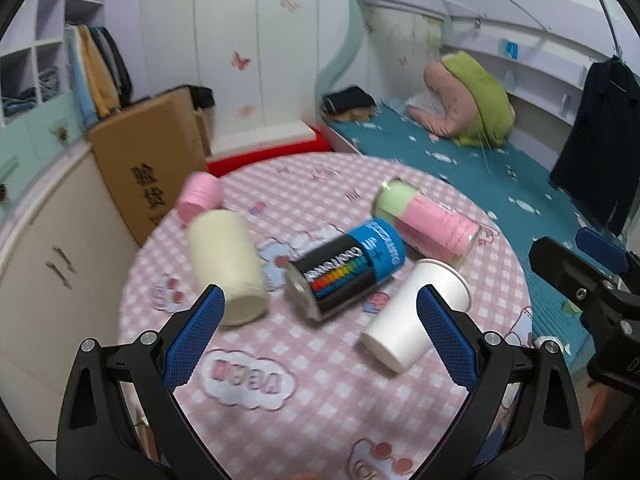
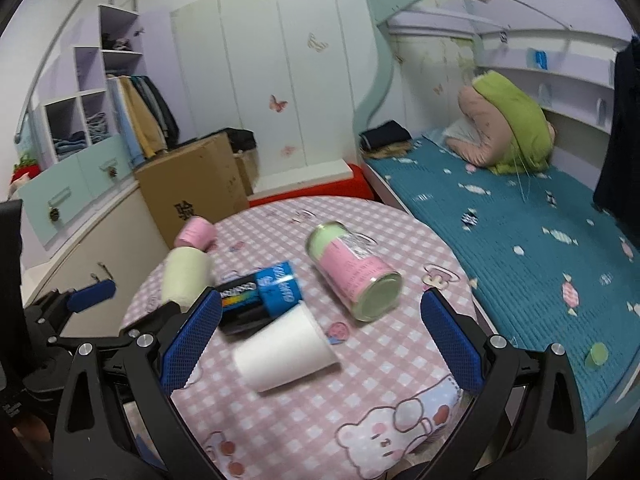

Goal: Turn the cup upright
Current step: 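Move the right gripper toward the white paper cup lying on its side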

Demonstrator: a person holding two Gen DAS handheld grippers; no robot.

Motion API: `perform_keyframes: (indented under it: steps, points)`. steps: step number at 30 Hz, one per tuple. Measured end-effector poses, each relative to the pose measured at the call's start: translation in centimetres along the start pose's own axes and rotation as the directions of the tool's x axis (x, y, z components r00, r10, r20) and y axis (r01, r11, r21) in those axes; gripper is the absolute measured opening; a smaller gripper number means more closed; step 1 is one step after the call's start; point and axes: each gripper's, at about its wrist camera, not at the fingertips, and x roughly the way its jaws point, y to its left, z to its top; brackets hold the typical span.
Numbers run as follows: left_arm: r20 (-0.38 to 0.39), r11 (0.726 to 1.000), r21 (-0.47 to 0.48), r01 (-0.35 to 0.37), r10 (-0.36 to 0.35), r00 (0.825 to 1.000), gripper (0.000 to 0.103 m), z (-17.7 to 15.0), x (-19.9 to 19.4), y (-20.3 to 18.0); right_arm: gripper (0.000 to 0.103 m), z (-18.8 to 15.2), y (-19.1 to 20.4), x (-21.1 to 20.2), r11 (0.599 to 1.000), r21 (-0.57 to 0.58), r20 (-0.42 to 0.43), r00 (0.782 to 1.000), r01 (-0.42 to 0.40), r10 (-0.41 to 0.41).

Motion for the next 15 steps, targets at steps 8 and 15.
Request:
perform_keyframes:
  steps: [8, 15]
  points:
    - [-0.132, 0.985, 0.127, 0.114, -0.097, 0.987, 0.097, -1.2, 4.6, -3.9, 0.096, -0.4, -3.0, 2.1, 0.997, 0.042, -0.057, 0.997, 0.057, -0.054]
    - [-0.212, 0.987, 0.108, 0.122, -0.097, 0.972, 0.097, -2.3, 8.1, -5.0, 0.096, -1.6, -4.6, 3.5, 0.996, 0.065, -0.113, 0.992, 0.065, -0.057]
